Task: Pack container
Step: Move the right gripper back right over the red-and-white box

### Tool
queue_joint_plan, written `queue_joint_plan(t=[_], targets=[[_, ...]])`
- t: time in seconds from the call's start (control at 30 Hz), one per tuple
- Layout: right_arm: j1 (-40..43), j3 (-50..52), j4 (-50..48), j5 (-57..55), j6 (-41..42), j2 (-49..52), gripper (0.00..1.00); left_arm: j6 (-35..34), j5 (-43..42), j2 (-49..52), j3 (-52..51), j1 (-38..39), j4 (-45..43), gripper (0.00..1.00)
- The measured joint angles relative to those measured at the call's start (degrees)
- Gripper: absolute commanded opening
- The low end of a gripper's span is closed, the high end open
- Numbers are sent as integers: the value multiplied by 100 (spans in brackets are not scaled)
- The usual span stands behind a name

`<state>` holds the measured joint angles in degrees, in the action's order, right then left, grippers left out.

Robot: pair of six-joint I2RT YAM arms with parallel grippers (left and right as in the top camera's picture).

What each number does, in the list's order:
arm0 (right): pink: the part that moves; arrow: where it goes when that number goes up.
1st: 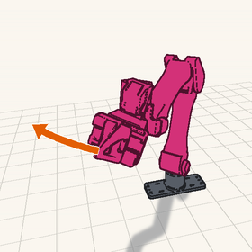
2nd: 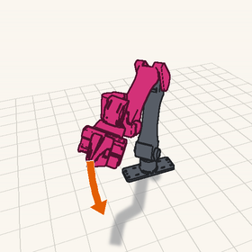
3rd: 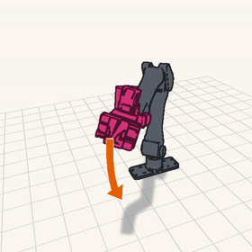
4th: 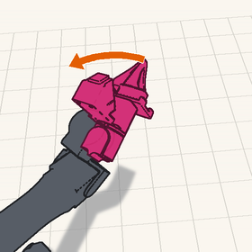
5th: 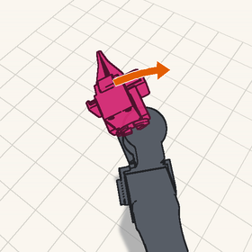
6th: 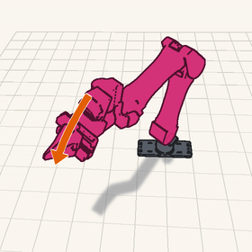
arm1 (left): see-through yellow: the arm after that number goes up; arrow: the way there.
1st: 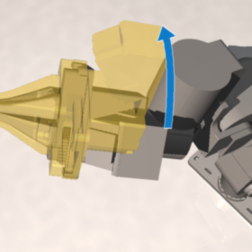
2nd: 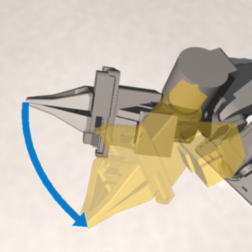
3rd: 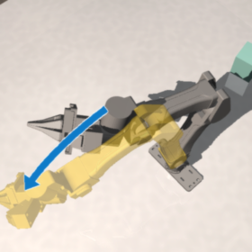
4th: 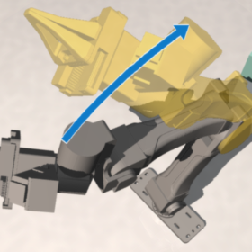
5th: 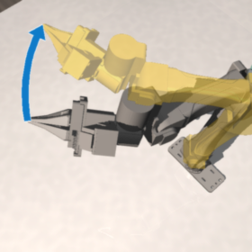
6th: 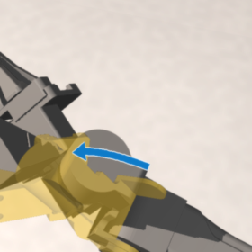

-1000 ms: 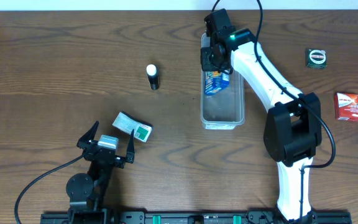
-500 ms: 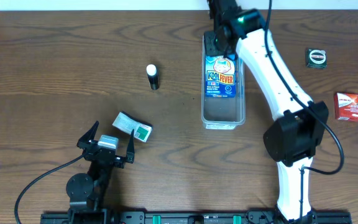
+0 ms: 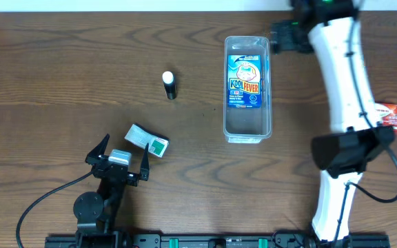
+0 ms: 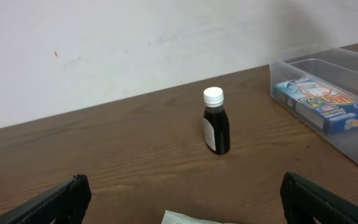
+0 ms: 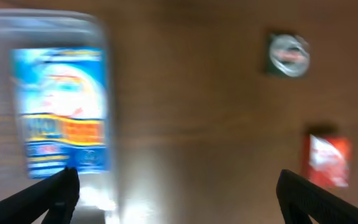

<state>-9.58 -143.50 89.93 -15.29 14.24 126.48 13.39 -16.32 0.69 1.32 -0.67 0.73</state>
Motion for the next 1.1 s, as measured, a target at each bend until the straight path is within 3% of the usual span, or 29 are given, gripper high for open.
queue_joint_plan(t=[0.33,0.5,0.8,1.1], targets=[[1576,24,715,-48,-328,-2,99,0,0,0,0,0,0,98],[1836,433,713,201,-776,-109,99,0,0,0,0,0,0,98],[2332,2052,684,529,-1268,-866,99,0,0,0,0,0,0,98],[3128,2402,330,881,-1635,-1130,99,0,-2,0,0,0,0,98]])
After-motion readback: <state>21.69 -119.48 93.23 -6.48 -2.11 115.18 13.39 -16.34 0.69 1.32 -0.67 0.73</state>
